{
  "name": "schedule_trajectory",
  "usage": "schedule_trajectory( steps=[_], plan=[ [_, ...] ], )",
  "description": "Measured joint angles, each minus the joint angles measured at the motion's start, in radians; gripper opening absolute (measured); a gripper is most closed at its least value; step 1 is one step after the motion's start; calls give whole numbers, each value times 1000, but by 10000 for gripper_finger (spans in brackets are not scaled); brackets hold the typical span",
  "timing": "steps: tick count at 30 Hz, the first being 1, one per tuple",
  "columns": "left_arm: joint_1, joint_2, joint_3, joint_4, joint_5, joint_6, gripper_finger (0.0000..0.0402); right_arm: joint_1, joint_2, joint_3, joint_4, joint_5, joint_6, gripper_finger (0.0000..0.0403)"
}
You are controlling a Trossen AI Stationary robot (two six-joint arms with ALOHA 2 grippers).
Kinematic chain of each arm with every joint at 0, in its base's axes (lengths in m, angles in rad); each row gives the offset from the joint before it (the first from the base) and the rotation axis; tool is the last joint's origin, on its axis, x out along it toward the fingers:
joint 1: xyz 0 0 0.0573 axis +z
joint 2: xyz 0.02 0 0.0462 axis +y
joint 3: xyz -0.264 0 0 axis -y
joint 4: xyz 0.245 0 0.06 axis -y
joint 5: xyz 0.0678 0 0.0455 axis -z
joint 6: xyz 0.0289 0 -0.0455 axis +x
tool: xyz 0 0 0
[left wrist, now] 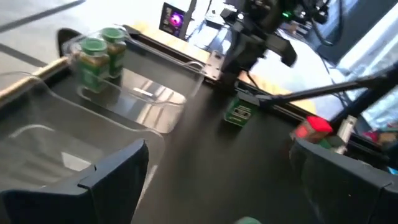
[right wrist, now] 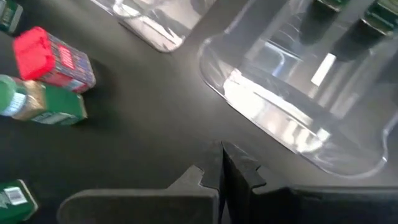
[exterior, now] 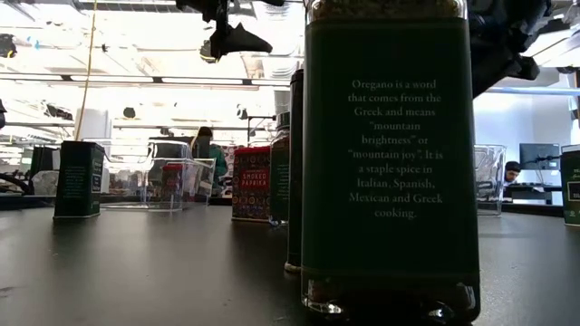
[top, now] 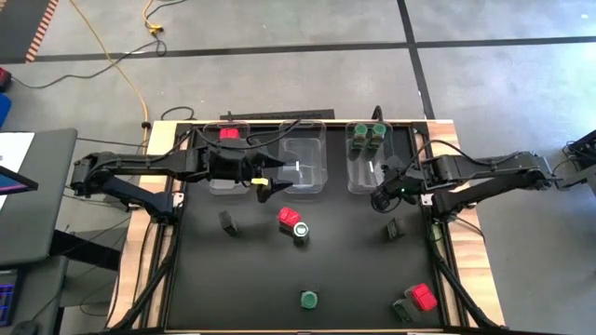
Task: Sort spices by type
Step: Put the black seasoning can into the middle transparent bin
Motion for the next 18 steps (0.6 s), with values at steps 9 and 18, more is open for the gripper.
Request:
schedule_trajectory(
  steps=[9,18],
  plan=[
    [-139,7,0,4,-50,-2,376,37,0,0,-5,109,-10,54],
    [-210,11,-1,-1,-72,0,376,72,0,0,-6,137,29,179]
  ],
)
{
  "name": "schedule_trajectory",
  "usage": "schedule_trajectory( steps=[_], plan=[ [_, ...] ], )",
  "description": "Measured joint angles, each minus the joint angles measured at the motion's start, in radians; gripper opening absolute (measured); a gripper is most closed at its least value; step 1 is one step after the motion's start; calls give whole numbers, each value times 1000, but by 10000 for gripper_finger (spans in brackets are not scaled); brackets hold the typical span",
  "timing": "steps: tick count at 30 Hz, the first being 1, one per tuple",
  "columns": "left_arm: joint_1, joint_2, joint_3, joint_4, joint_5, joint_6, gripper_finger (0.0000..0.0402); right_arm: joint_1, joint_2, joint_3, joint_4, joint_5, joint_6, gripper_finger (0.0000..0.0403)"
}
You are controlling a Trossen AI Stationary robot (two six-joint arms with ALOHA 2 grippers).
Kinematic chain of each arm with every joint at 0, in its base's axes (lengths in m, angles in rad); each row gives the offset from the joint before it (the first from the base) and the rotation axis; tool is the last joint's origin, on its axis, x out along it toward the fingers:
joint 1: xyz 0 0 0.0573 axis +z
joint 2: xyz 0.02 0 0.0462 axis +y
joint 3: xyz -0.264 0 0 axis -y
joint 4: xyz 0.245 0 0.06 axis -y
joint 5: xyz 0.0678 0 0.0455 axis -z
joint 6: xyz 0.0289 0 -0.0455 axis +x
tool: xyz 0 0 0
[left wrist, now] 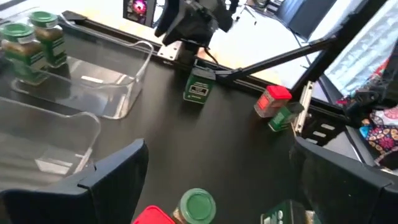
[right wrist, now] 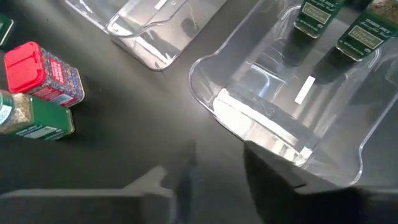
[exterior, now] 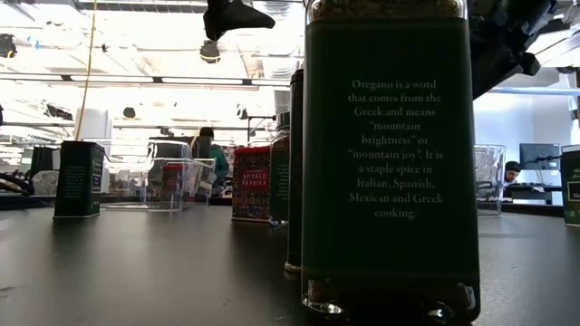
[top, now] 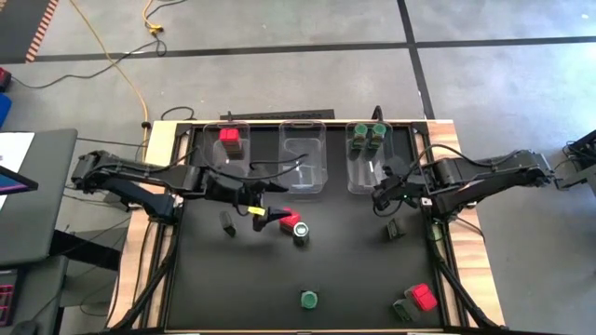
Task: Sort spices by type
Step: Put the black seasoning can into the middle transparent bin
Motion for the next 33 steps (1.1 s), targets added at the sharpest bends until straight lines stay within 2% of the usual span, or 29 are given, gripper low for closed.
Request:
schedule_trajectory(
  steps=[5,9,13,16,18,24,29,33],
  plan=[
    [-26,0,0,-7,0,18,376,0,0,0,1,1,31,265],
    [-43,0,0,-69,1,26,376,0,0,0,0,0,70,297],
    [-44,0,0,-231,3,-9,376,0,0,0,1,-11,149,305],
    [-46,0,0,-346,3,-66,376,0,0,0,6,-99,180,306],
    [-57,0,0,-373,6,-39,376,16,0,0,21,-127,187,306],
    [-118,-25,-64,-291,15,90,376,70,39,0,226,-128,227,306],
    [-145,-99,-174,-185,14,109,376,84,168,25,471,-128,132,306],
    [-164,-199,-250,-158,14,88,376,76,303,143,416,-127,74,306]
  ],
)
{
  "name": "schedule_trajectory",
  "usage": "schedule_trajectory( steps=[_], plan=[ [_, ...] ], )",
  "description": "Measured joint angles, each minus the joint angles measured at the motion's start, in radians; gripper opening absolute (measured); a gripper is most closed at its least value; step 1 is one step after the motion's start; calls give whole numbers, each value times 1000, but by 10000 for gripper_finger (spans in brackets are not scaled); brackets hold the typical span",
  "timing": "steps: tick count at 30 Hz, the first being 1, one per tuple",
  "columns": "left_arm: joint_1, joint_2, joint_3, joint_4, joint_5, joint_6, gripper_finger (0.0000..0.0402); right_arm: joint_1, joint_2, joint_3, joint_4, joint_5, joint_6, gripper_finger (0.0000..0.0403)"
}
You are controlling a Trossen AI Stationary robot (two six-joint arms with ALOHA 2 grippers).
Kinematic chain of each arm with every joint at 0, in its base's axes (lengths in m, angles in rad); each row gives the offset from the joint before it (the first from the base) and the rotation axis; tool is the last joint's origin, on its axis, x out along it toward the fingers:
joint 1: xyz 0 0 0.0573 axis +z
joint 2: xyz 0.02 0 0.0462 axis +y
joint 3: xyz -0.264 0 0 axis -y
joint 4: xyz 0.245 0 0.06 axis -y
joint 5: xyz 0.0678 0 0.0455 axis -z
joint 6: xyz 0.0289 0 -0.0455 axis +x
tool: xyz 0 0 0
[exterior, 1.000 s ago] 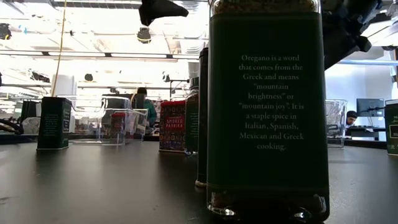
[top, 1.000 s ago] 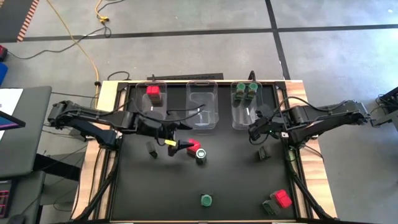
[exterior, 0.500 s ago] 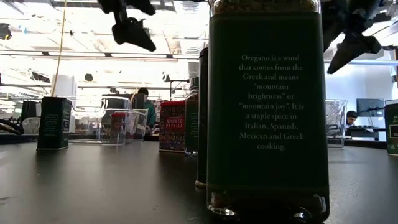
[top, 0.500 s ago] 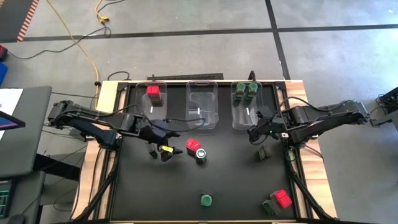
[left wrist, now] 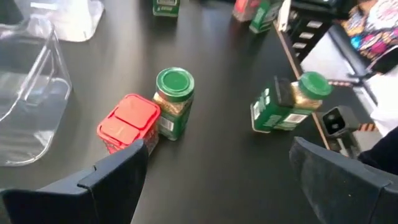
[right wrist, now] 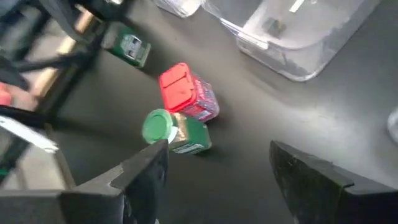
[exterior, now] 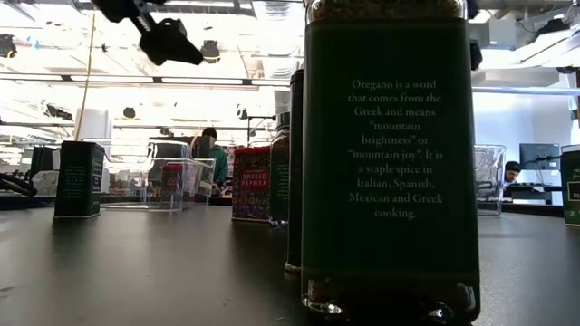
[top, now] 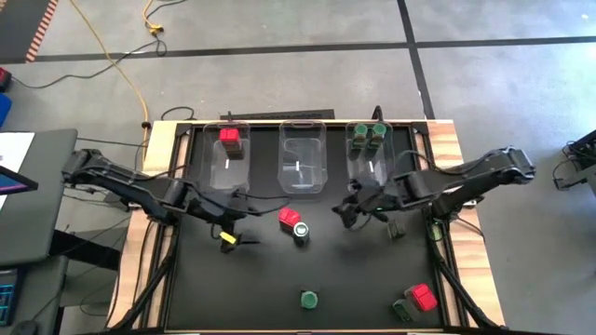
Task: Sort spices by type
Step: Put the black seasoning can into the middle transparent bin
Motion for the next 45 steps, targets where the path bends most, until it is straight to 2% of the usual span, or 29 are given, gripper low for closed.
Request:
schedule_trajectory(
  steps=[2,7,10,12,21,32,36,45],
  plan=[
    [-9,-54,-29,4,0,-1,376,-11,67,83,-109,-1,6,306],
    [-25,-171,-76,2,-1,-13,376,-56,216,287,-553,-56,83,304],
    [-37,-211,-79,-13,-3,-22,376,-63,264,322,-748,-110,119,302],
    [-44,-227,-79,-22,-3,-22,376,-52,277,305,-815,-155,159,302],
    [-60,-235,-79,-53,-3,-20,376,51,250,152,-829,-294,342,302],
    [-60,-235,-79,-67,-15,-20,376,110,84,-20,-791,-352,660,302],
    [-60,-235,-79,-67,-24,-27,376,121,59,-74,-717,-353,691,301],
    [-60,-235,-79,-63,-30,-40,376,121,81,-135,-721,-378,705,301]
  ],
)
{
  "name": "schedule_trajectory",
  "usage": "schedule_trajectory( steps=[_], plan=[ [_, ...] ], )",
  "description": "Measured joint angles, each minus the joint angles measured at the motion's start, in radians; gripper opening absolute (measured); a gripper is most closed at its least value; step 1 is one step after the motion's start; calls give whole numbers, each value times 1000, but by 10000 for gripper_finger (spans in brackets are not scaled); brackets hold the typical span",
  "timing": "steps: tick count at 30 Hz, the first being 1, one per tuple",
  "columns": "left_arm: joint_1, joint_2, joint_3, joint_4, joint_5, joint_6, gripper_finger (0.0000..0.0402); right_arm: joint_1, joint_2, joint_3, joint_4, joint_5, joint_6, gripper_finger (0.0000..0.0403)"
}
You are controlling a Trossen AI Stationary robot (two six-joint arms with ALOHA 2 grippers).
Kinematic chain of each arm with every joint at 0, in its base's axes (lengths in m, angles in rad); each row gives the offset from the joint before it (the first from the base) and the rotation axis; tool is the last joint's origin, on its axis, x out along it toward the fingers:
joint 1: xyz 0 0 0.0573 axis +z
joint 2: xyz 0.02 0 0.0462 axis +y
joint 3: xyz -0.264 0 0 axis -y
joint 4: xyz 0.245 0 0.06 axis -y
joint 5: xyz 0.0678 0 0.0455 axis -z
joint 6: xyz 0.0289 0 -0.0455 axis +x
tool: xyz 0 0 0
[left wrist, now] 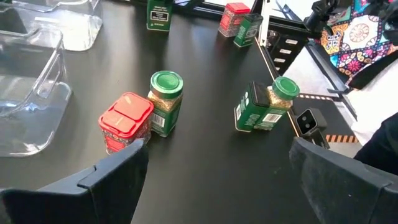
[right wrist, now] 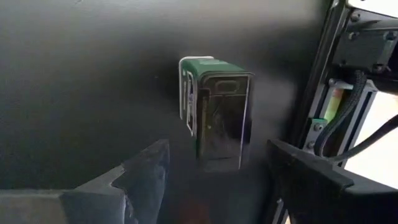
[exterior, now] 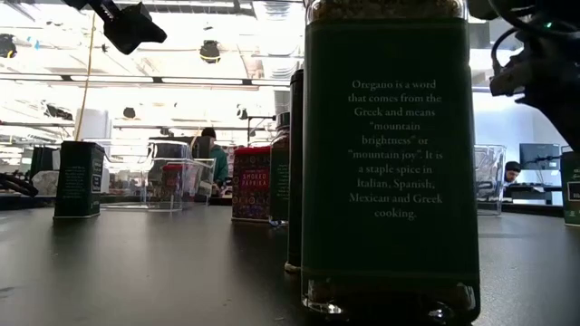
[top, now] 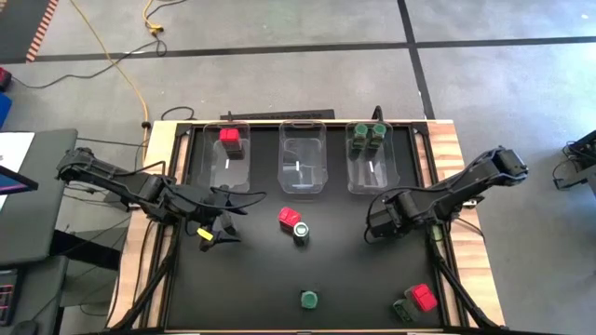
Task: Sort spices by type
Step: Put the black seasoning can into the middle transparent bin
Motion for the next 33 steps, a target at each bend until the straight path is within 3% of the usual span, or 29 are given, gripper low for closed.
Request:
schedule_trajectory(
  steps=[7,14,22,29,33],
  plan=[
    [0,0,0,0,0,-11,376,0,0,-64,69,-3,-15,299],
    [0,0,0,0,0,-12,376,0,0,-126,99,1,-8,267],
    [0,0,0,-5,-1,8,376,-1,-2,-127,127,62,-7,145],
    [0,-13,1,-41,-4,89,376,14,0,-66,133,64,7,143],
    [0,-60,1,-69,-5,89,376,47,0,38,119,131,27,143]
  ],
)
